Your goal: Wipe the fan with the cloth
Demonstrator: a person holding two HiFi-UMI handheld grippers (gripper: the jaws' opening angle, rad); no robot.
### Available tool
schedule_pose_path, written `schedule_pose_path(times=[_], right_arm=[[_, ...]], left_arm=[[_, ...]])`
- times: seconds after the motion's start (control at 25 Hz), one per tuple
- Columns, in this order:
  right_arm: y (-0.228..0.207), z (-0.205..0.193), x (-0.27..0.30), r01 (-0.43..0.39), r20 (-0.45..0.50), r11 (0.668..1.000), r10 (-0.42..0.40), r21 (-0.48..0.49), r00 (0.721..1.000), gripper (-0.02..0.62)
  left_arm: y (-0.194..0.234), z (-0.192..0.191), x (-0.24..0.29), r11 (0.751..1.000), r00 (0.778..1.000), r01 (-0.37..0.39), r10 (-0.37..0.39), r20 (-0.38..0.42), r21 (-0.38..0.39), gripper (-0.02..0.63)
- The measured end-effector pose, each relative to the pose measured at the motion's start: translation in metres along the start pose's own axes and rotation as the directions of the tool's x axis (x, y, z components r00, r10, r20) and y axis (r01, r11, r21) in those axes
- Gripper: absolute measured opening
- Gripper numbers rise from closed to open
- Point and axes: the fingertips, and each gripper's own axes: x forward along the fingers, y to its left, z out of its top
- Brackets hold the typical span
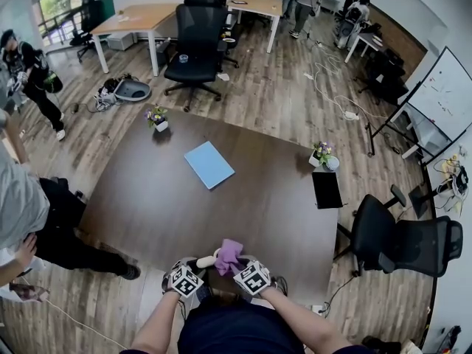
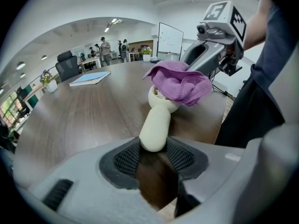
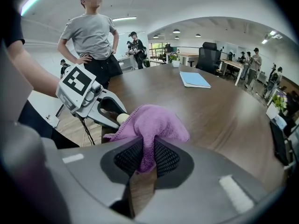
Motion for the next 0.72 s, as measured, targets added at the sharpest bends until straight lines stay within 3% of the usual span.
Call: schedule_pose_path(times=[0.72], right_arm=[[0.032, 0.001, 0.013, -0.104, -0.032, 0.993, 0.102, -0.059, 0.994, 0.071]], left_arm=[[-0.004, 0.0, 0.003, 1.0, 1.0, -0.005, 0.005, -0.01, -0.001, 0.173]])
